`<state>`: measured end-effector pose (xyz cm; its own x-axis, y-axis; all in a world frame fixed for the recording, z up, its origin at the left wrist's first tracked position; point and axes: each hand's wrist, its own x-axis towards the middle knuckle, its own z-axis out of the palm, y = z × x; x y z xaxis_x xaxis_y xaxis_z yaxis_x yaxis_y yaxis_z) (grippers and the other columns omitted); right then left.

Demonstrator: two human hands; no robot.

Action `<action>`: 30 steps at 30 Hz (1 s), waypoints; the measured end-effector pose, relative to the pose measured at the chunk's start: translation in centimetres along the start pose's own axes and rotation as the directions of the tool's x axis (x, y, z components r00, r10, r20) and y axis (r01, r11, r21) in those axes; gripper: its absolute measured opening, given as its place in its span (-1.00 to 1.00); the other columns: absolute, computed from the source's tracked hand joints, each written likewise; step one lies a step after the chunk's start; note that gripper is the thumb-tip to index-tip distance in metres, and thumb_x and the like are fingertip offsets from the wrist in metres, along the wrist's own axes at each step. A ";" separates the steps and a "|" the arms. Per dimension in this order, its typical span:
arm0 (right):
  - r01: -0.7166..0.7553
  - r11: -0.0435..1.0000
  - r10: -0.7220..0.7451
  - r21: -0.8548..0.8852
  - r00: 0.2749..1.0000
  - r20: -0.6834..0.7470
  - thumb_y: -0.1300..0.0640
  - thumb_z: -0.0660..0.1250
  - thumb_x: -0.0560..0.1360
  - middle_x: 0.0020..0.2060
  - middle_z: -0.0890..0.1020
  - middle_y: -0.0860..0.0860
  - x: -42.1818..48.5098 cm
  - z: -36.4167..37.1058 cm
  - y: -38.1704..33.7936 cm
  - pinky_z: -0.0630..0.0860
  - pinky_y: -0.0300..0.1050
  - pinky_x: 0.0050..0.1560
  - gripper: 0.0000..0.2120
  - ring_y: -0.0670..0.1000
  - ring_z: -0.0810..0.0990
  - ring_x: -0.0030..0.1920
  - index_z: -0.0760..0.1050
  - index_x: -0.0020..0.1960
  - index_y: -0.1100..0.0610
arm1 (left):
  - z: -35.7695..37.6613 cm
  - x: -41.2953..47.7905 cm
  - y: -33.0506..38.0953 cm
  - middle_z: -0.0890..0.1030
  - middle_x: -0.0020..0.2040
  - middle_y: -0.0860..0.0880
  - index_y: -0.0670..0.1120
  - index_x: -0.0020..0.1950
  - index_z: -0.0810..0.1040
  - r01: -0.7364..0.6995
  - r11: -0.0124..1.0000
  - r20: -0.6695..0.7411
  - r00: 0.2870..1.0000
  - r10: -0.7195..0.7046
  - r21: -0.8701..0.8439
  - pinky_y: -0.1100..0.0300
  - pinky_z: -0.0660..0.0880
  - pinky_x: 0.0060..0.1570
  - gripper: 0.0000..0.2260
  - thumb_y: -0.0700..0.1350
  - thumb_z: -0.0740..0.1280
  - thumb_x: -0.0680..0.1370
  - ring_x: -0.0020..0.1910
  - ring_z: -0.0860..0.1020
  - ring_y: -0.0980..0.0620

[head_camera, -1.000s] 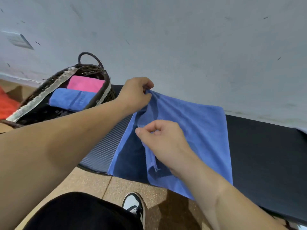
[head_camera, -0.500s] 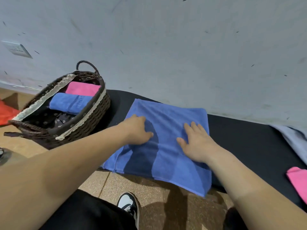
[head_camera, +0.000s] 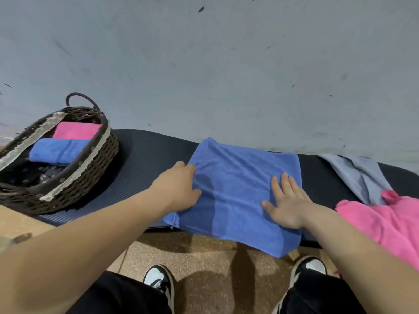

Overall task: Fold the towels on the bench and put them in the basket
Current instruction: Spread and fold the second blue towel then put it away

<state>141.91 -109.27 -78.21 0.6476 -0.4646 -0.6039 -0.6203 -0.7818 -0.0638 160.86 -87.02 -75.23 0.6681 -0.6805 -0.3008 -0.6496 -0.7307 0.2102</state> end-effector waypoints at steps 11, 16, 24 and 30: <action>0.231 0.939 -0.115 0.255 0.910 -0.399 -0.08 0.21 0.66 0.64 0.11 0.08 -0.8 -1.6 -3.2 0.08 0.04 0.61 -0.36 0.09 0.02 0.65 0.11 0.65 0.10 | 1.2 -1.4 -1.1 0.58 -0.26 0.04 -0.03 -0.28 0.47 0.060 0.976 0.061 0.997 -0.049 -0.211 0.13 0.51 -0.23 -0.84 -0.05 0.38 0.46 -0.22 0.56 -0.02; 0.320 0.869 -0.092 0.378 0.854 -0.512 0.00 0.27 0.63 0.39 0.54 -0.04 1.8 -5.4 -7.4 0.40 -0.15 0.30 -0.58 0.01 0.49 0.40 0.45 0.46 0.08 | 0.8 -0.5 -2.5 0.52 -0.31 -0.04 -0.12 -0.26 0.51 0.071 0.960 0.180 0.983 -0.022 -0.270 0.17 0.41 -0.33 -0.85 -0.07 0.36 0.44 -0.34 0.45 0.00; 0.221 0.897 -0.055 0.382 0.915 -0.399 -0.01 0.29 0.64 0.25 0.61 0.03 12.7 -10.1 -12.1 0.41 -0.17 0.21 -0.62 0.07 0.57 0.28 0.52 0.38 0.14 | 0.5 0.5 -4.2 0.56 -0.36 0.05 -0.10 -0.22 0.61 0.024 0.934 0.186 0.982 0.045 -0.355 0.21 0.48 -0.27 -0.79 0.01 0.42 0.50 -0.36 0.49 0.05; 0.277 0.774 0.028 0.570 0.883 -0.468 0.10 0.45 0.50 -0.17 0.70 -0.05 14.9 -9.1 -12.0 0.60 -0.10 -0.02 -0.91 0.00 0.67 -0.07 0.65 -0.11 0.11 | 0.7 0.2 -4.1 0.66 -0.24 -0.09 -0.14 -0.16 0.62 -0.001 0.938 0.145 0.988 0.055 -0.346 0.02 0.58 -0.23 -0.82 -0.03 0.37 0.50 -0.33 0.52 -0.03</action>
<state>163.00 -110.58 -79.21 0.7619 -0.6267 -0.1638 -0.5525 -0.4968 -0.6693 163.37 -84.14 -76.77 0.5720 -0.7043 -0.4205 -0.4850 -0.7038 0.5190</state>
